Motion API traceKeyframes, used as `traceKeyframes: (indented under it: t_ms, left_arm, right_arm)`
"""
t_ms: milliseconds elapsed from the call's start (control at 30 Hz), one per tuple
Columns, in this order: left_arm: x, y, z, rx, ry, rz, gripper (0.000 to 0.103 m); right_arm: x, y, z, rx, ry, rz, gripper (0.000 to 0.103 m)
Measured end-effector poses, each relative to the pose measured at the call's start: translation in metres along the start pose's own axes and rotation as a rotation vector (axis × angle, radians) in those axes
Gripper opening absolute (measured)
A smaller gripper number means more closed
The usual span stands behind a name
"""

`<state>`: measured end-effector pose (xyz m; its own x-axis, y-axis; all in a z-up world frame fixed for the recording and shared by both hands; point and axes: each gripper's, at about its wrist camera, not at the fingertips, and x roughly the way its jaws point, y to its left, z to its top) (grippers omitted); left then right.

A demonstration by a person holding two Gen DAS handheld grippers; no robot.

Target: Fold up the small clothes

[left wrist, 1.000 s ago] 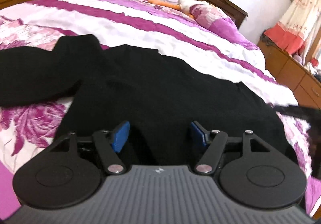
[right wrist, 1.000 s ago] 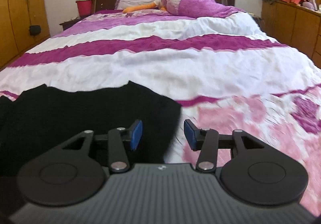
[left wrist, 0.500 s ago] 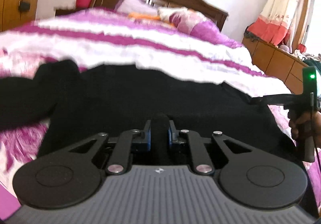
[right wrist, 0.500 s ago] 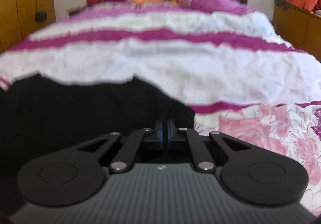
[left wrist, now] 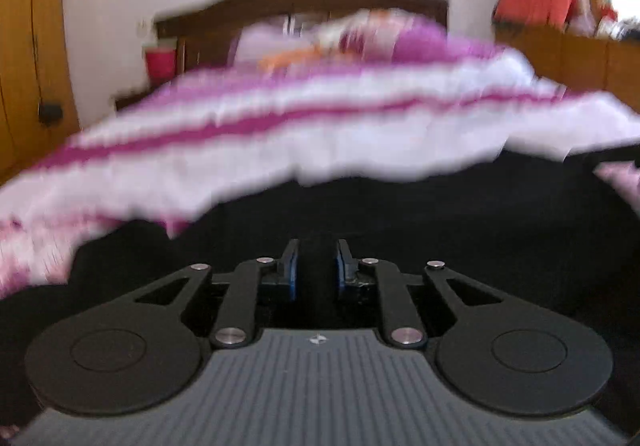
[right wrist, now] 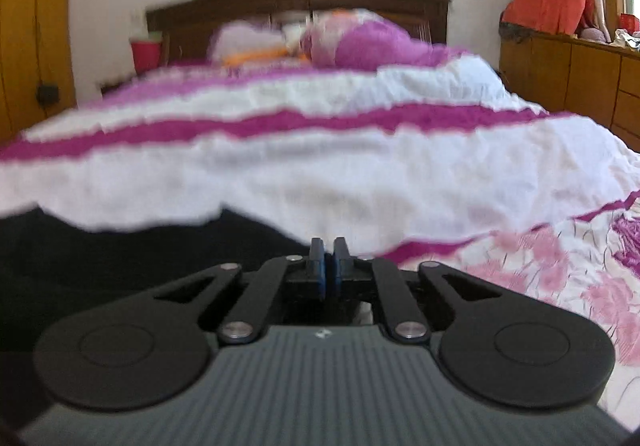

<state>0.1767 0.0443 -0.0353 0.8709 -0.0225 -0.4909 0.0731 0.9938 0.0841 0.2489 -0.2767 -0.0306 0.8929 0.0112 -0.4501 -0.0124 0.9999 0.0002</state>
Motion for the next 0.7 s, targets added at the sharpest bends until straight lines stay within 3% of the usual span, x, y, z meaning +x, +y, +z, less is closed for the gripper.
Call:
traceKeyframes:
  t_ms: [200, 300, 500, 700]
  left_arm:
    - [-0.001, 0.023, 0.003, -0.107, 0.019, -0.02, 0.045]
    - [-0.015, 0.034, 0.004, -0.152, 0.021, -0.034, 0.049]
    - [-0.056, 0.053, -0.008, -0.222, 0.023, -0.047, 0.055]
    - [-0.06, 0.051, -0.021, -0.302, 0.075, -0.144, 0.055]
  right_arm:
    - [-0.005, -0.001, 0.009, -0.031, 0.057, 0.013, 0.013]
    - [-0.025, -0.009, 0.019, -0.016, 0.04, 0.018, 0.034]
    - [-0.065, -0.011, 0.018, -0.072, 0.09, 0.078, 0.034]
    - [-0.091, 0.0, -0.012, -0.093, 0.163, 0.165, 0.034]
